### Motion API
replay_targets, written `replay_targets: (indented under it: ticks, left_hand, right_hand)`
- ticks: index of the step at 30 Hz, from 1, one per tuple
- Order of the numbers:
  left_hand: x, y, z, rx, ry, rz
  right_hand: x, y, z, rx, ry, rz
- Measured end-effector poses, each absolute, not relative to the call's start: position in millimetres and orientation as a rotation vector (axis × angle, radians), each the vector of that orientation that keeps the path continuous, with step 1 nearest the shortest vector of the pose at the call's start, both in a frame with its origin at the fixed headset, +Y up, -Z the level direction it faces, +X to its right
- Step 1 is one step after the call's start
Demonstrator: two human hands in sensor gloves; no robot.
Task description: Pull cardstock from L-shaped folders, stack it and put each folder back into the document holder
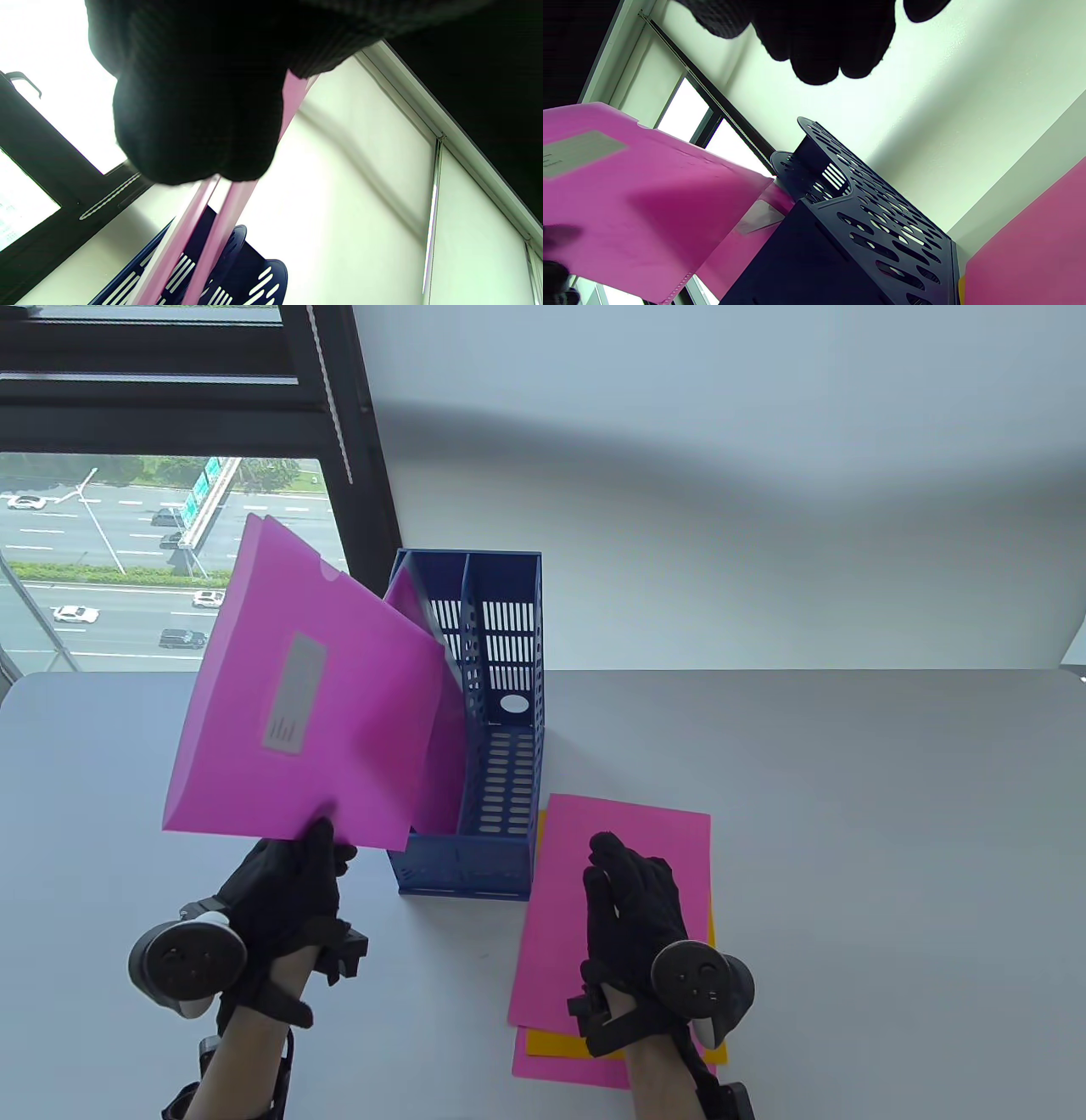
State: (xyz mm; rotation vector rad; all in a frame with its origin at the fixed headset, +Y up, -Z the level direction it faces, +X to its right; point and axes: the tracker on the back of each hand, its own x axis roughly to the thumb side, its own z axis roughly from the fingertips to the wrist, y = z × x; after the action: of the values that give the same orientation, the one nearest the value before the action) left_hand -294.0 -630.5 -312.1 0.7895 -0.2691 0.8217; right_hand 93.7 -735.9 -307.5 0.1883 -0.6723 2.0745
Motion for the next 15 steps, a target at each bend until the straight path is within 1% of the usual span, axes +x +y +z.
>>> replay_targets:
  ticks: [4,6,9,12,15]
  left_hand:
    - [-287.0,-635.2,-336.4,0.746,-0.238,0.840]
    - [-284.7,-639.7,-346.5,0.694,-0.211,0.851]
    - [-279.5,-647.4,-355.1,0.652,-0.189,0.807]
    - [-274.6,-653.0,-360.1,0.645,-0.183,0.773]
    - [-269.9,-656.5,-361.5,0.608,-0.170,0.693]
  right_hand:
    - [93.7,-735.4,-306.7,0.197,-0.677,2.066]
    - [92.5,-735.6,-306.9,0.208,-0.674,2.076]
    - [90.0,-735.3,-306.9,0.224,-0.678,2.110]
    - [88.4,-734.8,-306.7,0.235,-0.686,2.135]
    - [87.7,-735.1,-306.6,0.236,-0.689,2.151]
